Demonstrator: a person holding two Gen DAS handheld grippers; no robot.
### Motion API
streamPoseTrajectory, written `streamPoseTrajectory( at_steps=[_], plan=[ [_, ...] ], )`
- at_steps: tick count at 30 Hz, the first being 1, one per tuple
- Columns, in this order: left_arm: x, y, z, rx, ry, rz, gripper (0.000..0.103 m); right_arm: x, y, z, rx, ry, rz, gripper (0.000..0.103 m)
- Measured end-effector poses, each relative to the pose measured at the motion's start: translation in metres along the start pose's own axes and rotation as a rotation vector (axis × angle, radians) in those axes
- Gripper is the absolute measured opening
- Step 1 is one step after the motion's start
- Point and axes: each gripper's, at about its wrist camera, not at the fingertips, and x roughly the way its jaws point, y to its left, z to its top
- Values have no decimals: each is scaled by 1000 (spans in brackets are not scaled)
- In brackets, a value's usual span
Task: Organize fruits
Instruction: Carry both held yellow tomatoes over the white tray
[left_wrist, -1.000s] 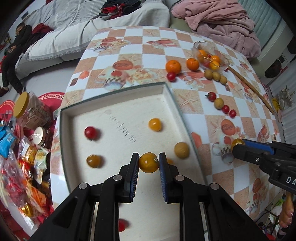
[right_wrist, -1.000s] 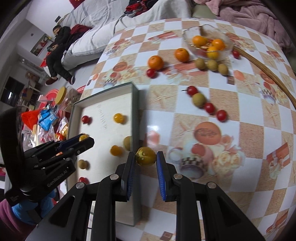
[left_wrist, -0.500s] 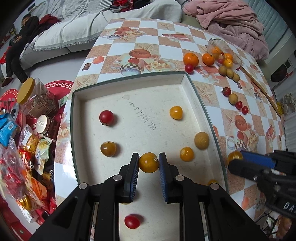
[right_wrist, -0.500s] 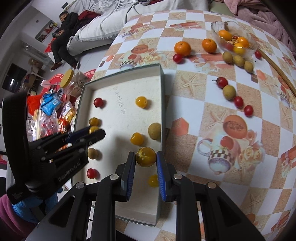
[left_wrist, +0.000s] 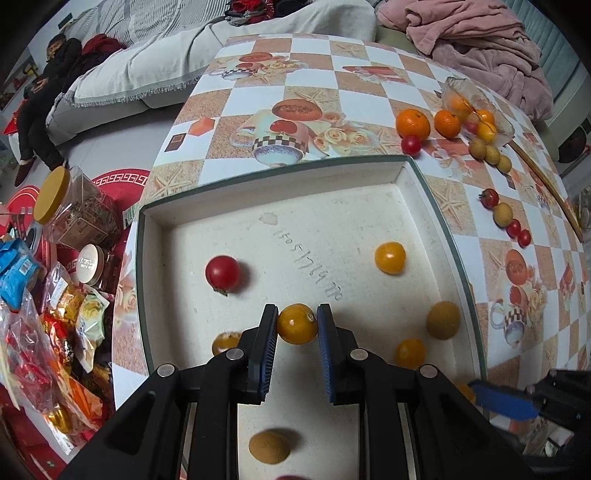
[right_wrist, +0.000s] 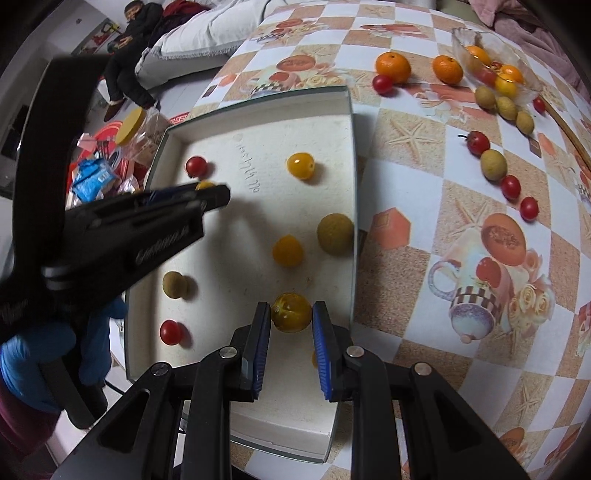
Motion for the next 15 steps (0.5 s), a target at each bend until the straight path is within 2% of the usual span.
streamPoseTrajectory(
  at_steps=[15],
  plan=[
    [19,-1,12,-8,-7,40,23,30,14,-7,-28,19,-35,26]
  ],
)
